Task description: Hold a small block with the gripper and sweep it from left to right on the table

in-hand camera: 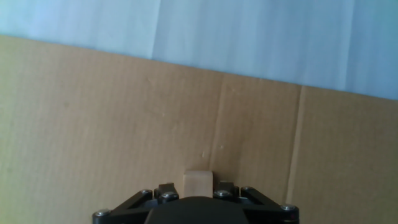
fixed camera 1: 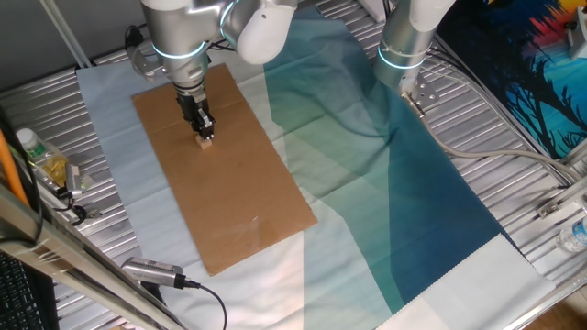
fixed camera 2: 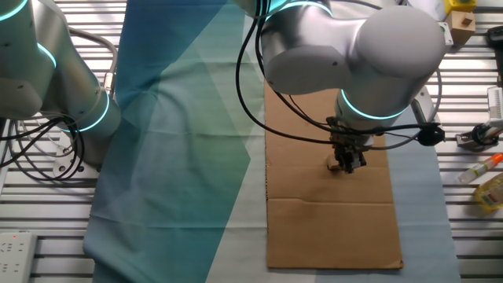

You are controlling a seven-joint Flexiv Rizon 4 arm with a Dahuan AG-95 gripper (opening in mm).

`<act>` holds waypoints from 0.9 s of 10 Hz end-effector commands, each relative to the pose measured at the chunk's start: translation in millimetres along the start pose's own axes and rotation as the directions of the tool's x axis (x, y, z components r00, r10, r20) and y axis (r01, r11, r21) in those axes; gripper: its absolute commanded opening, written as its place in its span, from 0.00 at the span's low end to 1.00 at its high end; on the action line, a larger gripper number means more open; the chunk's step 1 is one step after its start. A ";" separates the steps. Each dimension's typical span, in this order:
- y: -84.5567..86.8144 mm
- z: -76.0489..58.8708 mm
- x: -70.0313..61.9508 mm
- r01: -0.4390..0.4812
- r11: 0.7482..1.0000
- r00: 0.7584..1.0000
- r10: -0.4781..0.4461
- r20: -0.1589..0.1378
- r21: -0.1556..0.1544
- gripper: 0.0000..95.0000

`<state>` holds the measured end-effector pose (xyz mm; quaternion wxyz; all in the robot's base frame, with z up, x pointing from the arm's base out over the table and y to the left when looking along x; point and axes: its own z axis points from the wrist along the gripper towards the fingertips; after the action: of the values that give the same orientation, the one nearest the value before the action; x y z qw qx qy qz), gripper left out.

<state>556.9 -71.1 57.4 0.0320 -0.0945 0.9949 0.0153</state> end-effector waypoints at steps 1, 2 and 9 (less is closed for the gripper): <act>-0.2 0.0 0.1 -0.001 1.000 1.000 0.001 0.001 -0.001 0.40; -0.2 0.0 0.1 0.005 1.000 1.000 -0.005 0.003 -0.005 0.40; -0.2 0.0 0.1 0.021 0.999 1.000 -0.021 -0.001 -0.027 0.40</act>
<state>557.3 -71.6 56.6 0.0315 -0.1048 0.9936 0.0284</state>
